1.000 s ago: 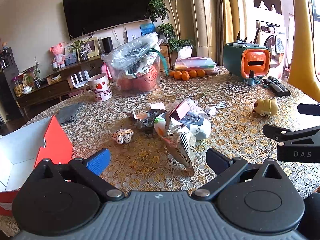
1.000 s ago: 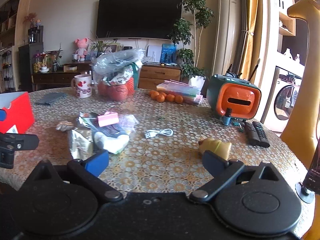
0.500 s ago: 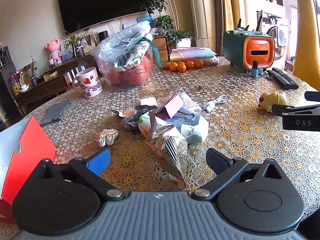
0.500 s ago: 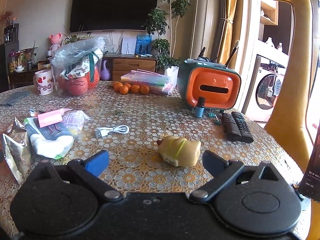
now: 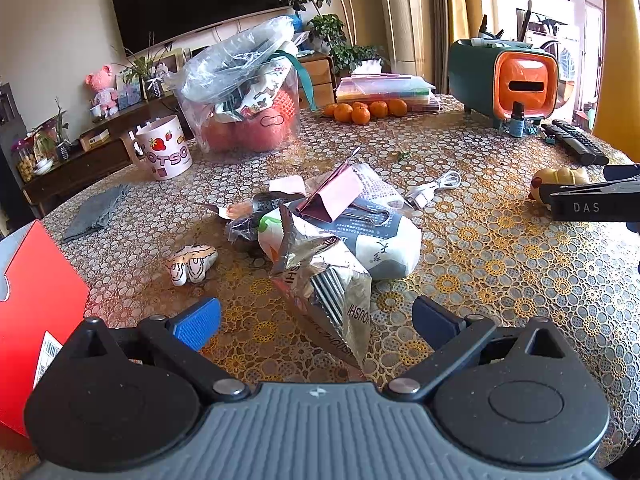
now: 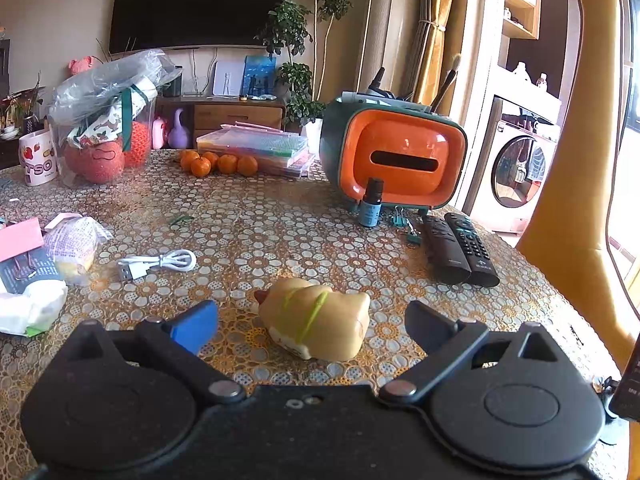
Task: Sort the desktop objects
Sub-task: 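Move both tools toward the items on the table, then grasp the silver snack packet with left gripper while right gripper grasps yellow duck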
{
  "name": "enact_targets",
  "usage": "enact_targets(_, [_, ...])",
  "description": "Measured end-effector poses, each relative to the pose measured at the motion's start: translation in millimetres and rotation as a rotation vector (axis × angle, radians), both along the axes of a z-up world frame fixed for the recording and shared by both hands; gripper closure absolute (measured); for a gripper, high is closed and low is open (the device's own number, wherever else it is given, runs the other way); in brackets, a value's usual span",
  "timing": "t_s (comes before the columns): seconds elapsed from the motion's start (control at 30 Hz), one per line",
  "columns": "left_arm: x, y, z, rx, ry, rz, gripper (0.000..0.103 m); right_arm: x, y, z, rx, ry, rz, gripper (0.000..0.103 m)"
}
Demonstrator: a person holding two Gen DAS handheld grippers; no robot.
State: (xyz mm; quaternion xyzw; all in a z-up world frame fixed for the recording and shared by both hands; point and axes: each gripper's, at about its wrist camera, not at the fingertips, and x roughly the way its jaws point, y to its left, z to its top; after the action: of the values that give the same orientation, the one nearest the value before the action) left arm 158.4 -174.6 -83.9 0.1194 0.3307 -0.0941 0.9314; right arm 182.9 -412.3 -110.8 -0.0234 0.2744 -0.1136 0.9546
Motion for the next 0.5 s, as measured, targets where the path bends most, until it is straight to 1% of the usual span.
enact_targets(0.07, [2.2, -0.7, -2.5, -0.001, 0.004, 0.000, 0.000, 7.5, 0.2, -5.2, -0.005, 0.014, 0.003, 0.004])
enact_targets(0.13, [3.4, -1.3, -4.6, 0.001, 0.003, -0.001, 0.000, 14.1, -0.1, -8.9, -0.009, 0.026, 0.007, 0.008])
enact_targets(0.27, [6.4, -1.3, -8.8, 0.007, 0.002, 0.005, 0.001, 25.2, -1.1, -16.1, -0.005, 0.045, 0.000, 0.009])
enact_targets(0.37, [7.8, 0.8, -10.6, 0.001, -0.004, 0.012, 0.009, 30.5, -2.6, -19.9, 0.005, 0.055, -0.010, 0.009])
enact_targets(0.43, [8.1, 1.6, -11.1, 0.002, -0.007, 0.018, 0.021, 32.3, -2.0, -20.8, 0.003, 0.054, -0.012, 0.010])
enact_targets(0.47, [8.4, 1.8, -11.5, 0.004, -0.006, 0.018, 0.023, 33.2, -1.3, -21.4, -0.002, 0.054, -0.014, 0.010])
enact_targets(0.5, [8.8, 2.5, -11.9, 0.005, -0.004, 0.017, 0.028, 33.7, -0.9, -21.7, -0.004, 0.055, -0.015, 0.012])
